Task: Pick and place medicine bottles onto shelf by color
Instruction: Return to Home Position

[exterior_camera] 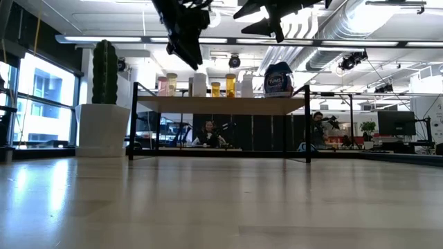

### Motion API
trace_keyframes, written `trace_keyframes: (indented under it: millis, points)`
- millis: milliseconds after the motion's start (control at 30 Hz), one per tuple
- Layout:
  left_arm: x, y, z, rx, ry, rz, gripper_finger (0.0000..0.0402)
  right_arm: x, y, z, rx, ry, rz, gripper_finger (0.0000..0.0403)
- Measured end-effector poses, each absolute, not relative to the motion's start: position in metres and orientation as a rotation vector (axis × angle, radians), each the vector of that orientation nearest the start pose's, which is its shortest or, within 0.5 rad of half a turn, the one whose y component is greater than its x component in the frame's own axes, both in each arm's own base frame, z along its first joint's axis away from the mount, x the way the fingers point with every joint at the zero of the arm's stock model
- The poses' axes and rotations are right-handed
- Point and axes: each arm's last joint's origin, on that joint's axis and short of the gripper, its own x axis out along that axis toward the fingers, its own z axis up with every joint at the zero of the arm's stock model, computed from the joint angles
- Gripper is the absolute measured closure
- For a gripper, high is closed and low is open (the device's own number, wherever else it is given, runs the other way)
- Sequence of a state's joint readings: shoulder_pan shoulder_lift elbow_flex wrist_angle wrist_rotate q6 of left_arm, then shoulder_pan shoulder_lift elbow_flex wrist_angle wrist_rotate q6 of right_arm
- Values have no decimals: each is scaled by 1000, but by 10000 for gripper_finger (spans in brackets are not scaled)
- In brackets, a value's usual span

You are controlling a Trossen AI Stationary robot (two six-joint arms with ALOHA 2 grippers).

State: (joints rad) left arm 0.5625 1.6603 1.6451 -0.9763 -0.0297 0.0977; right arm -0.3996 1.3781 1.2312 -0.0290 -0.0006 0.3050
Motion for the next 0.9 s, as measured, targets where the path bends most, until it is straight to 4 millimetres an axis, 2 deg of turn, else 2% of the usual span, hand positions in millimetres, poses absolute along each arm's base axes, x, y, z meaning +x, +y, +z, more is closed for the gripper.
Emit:
trace_keyframes:
  millis: [233, 333, 467, 600, 733, 900]
  points:
    - [268, 171, 372, -147, 902, 516, 204, 291, -123, 371, 345, 95, -410, 172]
    - [255, 162, 388, -147, 849, 529, 204, 292, -122, 374, 410, 51, -381, 172]
    - [236, 147, 409, -158, 768, 544, 204, 293, -121, 379, 425, 6, -329, 172]
    - [214, 123, 427, -160, 693, 524, 204, 294, -120, 384, 452, -41, -293, 172]
    - [196, 97, 425, -153, 640, 479, 204, 294, -119, 389, 462, -92, -236, 172]
    - [179, 71, 406, -168, 558, 420, 204, 297, -110, 396, 439, -146, -159, 172]
